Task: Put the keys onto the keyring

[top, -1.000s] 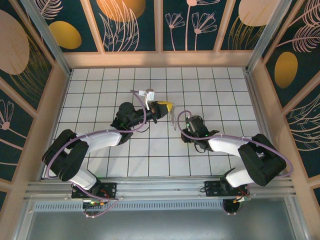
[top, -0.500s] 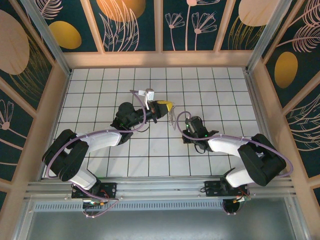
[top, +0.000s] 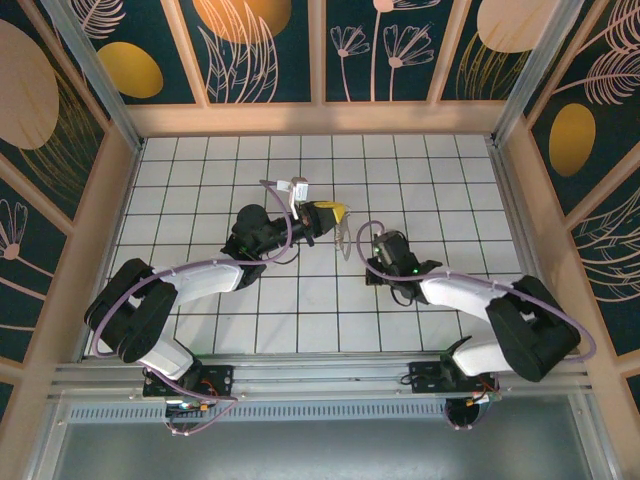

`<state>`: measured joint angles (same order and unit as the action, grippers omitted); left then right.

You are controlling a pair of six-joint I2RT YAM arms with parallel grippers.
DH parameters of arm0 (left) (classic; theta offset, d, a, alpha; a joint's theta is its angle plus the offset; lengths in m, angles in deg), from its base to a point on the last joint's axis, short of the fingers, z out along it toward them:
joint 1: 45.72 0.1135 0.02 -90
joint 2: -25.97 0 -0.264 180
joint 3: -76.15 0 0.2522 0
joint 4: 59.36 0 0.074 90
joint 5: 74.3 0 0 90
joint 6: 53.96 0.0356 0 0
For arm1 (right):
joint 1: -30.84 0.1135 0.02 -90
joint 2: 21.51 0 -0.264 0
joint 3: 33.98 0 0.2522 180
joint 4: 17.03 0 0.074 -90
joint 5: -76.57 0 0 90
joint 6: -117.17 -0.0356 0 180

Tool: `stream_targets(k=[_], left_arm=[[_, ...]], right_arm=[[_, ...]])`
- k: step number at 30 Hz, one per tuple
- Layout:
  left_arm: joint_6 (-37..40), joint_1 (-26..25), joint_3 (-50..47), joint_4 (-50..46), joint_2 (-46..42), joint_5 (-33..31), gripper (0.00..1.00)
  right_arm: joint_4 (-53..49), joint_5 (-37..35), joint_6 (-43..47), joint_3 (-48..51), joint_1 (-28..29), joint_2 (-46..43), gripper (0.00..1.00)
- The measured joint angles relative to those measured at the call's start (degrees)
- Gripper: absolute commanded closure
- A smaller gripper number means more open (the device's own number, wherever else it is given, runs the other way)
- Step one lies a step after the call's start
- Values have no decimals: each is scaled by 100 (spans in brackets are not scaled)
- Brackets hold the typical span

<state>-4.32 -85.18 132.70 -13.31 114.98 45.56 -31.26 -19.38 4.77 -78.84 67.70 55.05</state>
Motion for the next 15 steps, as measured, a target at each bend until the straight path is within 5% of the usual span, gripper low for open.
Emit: stream_targets(k=[7, 15], left_arm=[[57, 0, 15, -22, 0, 39, 100], [448, 0, 164, -463, -2, 118, 100]], right_arm=[[28, 660, 170, -369, -280, -1220, 100], [645, 2555, 372, -247, -1331, -2138, 100]])
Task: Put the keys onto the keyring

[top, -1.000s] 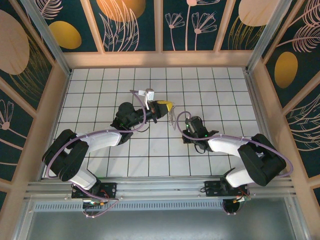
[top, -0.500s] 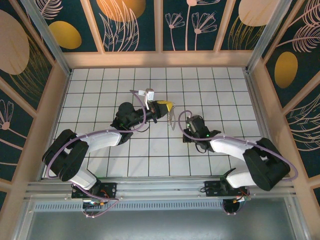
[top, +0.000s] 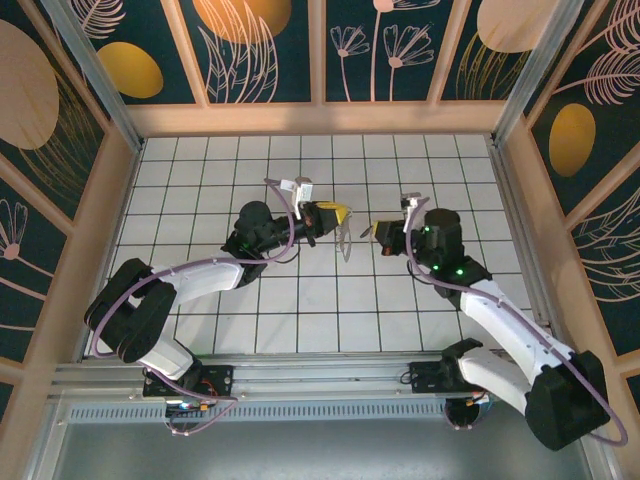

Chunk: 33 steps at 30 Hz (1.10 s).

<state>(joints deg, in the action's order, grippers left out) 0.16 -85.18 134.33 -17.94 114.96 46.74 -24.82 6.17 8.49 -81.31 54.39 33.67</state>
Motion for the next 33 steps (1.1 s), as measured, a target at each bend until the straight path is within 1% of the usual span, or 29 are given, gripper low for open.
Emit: stream_targets(k=[3, 6, 10, 15, 21, 28, 33], left_arm=[[175, 0, 37, -162, -2, 2, 100], [332, 0, 55, -310, -2, 28, 100], [522, 0, 122, -522, -24, 96, 100], [741, 0, 299, -780, -72, 175, 100], [946, 0, 435, -1029, -92, 223, 100], [1187, 0, 610, -1220, -92, 280, 100], [1252, 0, 778, -1213, -90, 306, 100]], right_arm=[[208, 599, 22, 76, -227, -186, 100], [389, 1045, 35, 103, -363, -254, 100], [610, 1471, 33, 140, -446, -273, 100], [903, 1764, 2, 149, -487, -280, 100], [1156, 1762, -188, 212, -494, -461, 100], [1346, 1473, -487, 260, -509, -931, 100], [1403, 1235, -581, 260, -507, -949, 100]])
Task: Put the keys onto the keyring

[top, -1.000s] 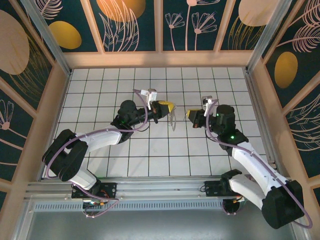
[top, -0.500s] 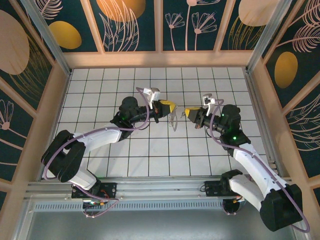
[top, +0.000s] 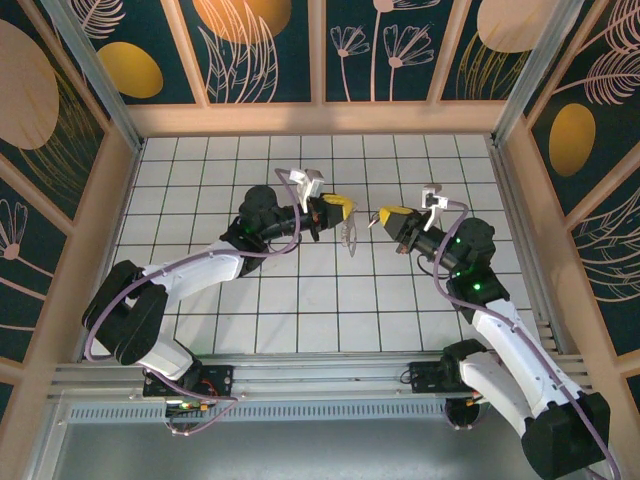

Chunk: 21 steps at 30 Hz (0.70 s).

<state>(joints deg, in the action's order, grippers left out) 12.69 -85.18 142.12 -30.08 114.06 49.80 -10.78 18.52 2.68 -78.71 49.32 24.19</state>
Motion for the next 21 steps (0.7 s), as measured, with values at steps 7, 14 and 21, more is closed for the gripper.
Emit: stream_targets(k=[7, 14, 21], left_arm=[[24, 0, 63, 2, 33, 146, 100], [22, 0, 107, 2, 107, 271, 100], [24, 0, 107, 0, 129, 345, 100]], right_arm=[[136, -216, -2, -2, 90, 190, 100], [170, -256, 72, -151, 442, 551, 100], [216, -352, 210, -317, 702, 695, 100]])
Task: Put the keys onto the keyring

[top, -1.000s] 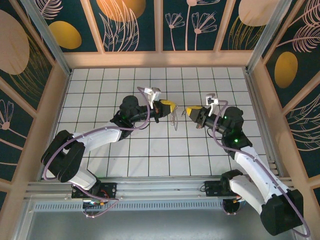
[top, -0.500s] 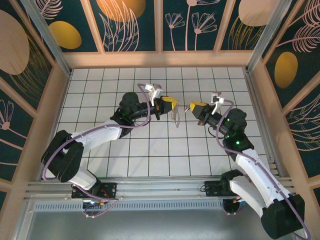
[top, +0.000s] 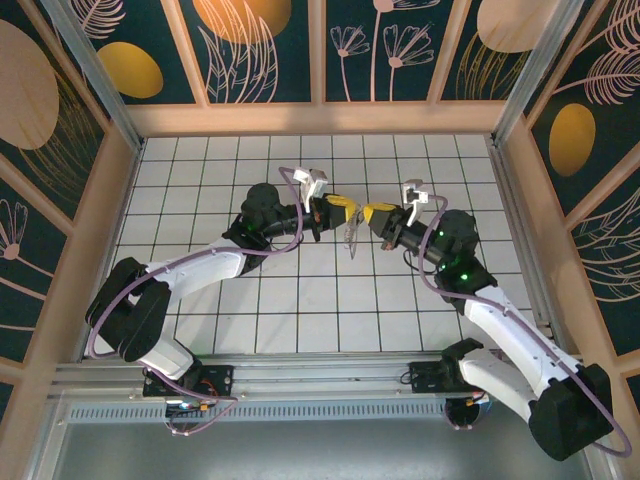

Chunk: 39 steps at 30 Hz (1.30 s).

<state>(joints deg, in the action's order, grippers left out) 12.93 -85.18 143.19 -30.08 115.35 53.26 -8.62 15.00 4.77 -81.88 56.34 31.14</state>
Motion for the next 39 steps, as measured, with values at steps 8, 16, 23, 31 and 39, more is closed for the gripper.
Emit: stream_targets(k=[8, 16, 23, 31, 39], left_arm=[[9, 2, 0, 0, 7, 85, 100], [42, 2, 7, 7, 55, 166, 100], [42, 2, 9, 7, 63, 232, 100], [42, 2, 9, -2, 63, 234, 100], [44, 2, 9, 20, 63, 221, 100]], right_arm=[[2, -37, 109, -66, 107, 153, 100], [2, -98, 142, -136, 125, 162, 100], [17, -162, 155, -227, 125, 291, 100], [59, -201, 175, -227, 125, 352, 100], [35, -201, 168, -157, 125, 197, 100]])
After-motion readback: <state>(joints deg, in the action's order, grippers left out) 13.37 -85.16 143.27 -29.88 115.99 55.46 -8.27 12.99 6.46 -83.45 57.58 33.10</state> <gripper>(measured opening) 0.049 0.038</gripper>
